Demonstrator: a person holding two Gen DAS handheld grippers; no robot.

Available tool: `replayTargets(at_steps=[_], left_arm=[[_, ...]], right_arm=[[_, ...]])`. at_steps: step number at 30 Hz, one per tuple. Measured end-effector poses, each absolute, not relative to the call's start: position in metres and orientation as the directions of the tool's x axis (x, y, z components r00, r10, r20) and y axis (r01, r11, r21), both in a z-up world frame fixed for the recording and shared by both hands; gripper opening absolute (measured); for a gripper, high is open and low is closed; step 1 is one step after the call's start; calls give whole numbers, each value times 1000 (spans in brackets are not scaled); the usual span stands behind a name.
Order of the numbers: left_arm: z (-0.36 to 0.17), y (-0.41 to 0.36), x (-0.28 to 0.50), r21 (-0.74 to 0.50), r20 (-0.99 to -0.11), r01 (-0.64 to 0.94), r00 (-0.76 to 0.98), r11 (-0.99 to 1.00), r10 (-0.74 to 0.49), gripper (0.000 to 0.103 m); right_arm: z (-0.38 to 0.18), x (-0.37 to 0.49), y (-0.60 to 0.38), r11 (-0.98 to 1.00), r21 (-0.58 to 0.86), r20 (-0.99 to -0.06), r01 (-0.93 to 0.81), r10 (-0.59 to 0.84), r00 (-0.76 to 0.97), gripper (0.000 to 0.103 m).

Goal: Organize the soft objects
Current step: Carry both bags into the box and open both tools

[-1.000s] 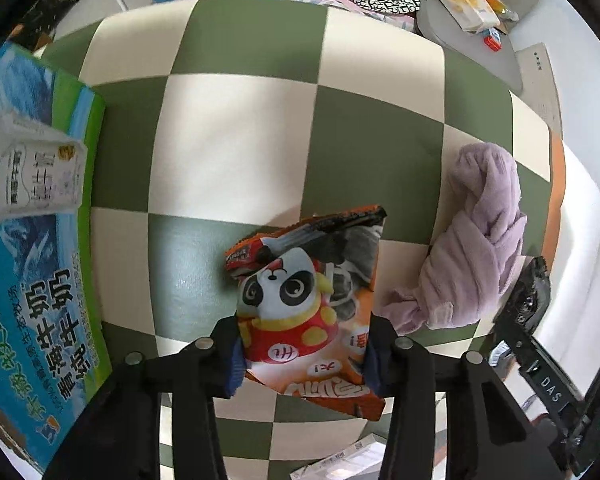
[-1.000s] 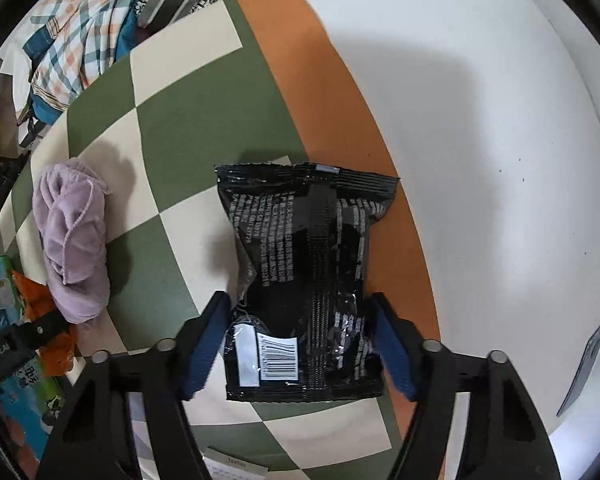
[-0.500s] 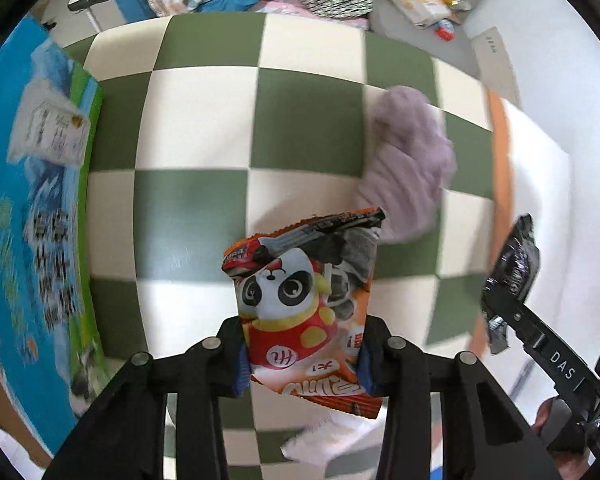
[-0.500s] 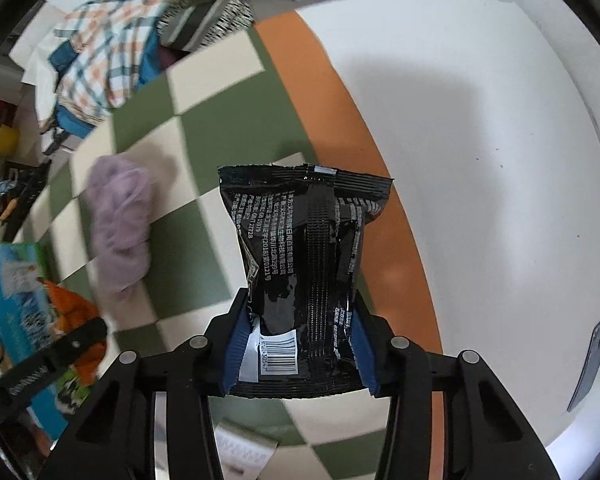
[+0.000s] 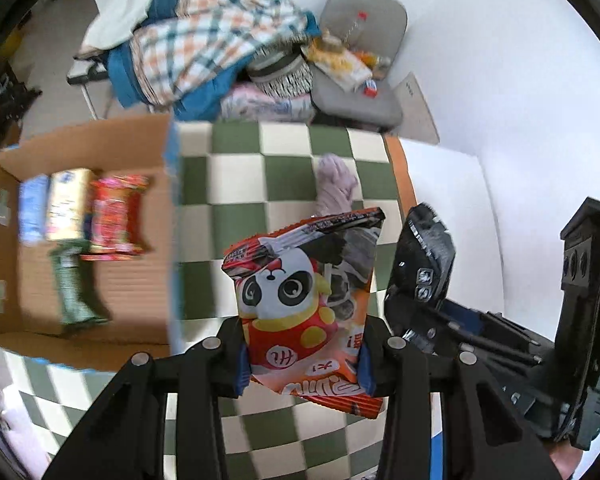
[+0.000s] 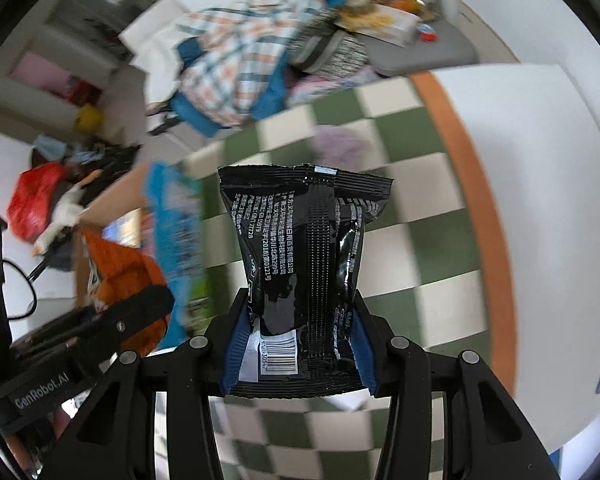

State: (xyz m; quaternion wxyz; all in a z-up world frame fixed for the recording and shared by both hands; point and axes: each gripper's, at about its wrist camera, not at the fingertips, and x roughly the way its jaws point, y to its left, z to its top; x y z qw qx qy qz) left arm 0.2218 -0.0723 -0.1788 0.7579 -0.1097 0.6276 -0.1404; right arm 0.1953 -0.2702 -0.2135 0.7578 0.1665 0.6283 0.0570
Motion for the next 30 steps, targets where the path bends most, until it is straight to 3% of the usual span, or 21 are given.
replayTargets(at_steps=[5,13,21,30], left_arm=[[-152,-6,209,-286,-929,60,227,956,-292,37],[-155,104,203,-194,-950,-24,254,981,-182,37],[-215,184,216,-132,-980,-114,165,985,-113,37],[-289,215,234,-120,-993,-143,17,982,-119,37]], right_arm=[[-177,175,-197,925,377,-908,35,362,212,48],[-172,182,-73,921,380,-907,-83,389,164,48],[-212,202,12,937,323,-937,-129,336,94,48],[-270,220,49,963,231,-971,-138,237,35,49]])
